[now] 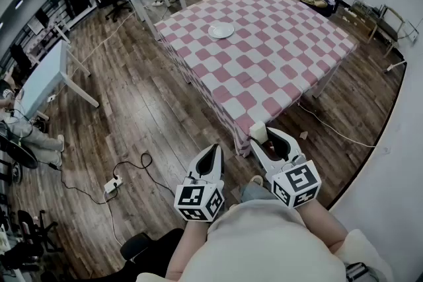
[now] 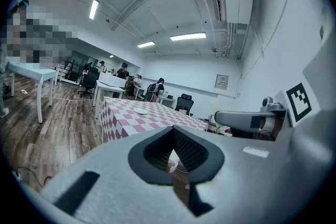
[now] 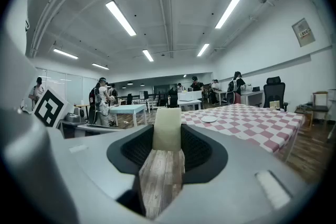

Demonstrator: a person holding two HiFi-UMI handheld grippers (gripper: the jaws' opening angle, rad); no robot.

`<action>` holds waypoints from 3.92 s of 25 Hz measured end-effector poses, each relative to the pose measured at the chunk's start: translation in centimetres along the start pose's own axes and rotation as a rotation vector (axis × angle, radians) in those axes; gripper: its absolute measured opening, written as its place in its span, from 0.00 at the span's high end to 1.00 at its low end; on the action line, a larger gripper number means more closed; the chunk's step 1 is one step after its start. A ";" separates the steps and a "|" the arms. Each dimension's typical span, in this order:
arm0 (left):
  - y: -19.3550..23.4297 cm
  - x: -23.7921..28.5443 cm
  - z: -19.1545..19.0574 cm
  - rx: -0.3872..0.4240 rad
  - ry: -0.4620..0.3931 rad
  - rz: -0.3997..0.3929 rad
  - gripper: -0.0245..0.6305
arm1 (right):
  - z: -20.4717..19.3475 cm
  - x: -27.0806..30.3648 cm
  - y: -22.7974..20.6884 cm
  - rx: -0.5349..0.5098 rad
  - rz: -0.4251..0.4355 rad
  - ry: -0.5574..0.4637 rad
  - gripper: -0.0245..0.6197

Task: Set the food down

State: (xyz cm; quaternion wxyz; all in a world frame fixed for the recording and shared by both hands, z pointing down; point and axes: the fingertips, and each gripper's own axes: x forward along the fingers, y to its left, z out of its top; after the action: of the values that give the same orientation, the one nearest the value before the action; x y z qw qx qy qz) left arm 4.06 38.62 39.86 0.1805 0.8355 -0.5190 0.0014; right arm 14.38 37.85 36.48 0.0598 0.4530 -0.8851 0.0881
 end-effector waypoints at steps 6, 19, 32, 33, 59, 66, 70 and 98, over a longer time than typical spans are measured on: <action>0.2 0.1 0.2 0.002 0.002 -0.002 0.95 | 0.3 0.3 0.1 -0.002 -0.002 -0.002 0.70; 1.2 -1.2 -0.3 -0.010 0.008 0.008 0.95 | -0.2 0.7 1.7 0.033 0.034 0.000 0.70; 3.0 -3.6 -1.4 -0.043 0.012 0.028 0.95 | -1.8 1.4 4.4 0.061 0.043 0.031 0.70; 3.3 -3.6 -1.4 -0.048 0.012 0.034 0.95 | -1.8 1.7 4.4 0.062 0.047 0.032 0.70; 12.1 8.7 4.0 -0.019 0.026 0.056 0.95 | 2.5 17.0 -2.6 0.056 0.088 0.010 0.70; 14.0 12.3 5.6 -0.019 0.027 0.060 0.95 | 3.7 20.3 -4.9 0.052 0.092 0.009 0.70; 14.9 14.4 6.8 -0.016 0.021 0.060 0.95 | 4.3 22.1 -6.3 0.052 0.090 0.011 0.70; 17.7 23.0 8.5 -0.041 0.026 0.073 0.95 | 5.6 27.7 -12.8 0.066 0.073 0.015 0.70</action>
State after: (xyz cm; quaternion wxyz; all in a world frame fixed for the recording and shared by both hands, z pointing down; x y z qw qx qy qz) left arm -2.22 9.09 41.61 0.2042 0.8119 -0.5468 0.0083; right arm 8.53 7.39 37.49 0.0481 0.4213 -0.8973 0.1226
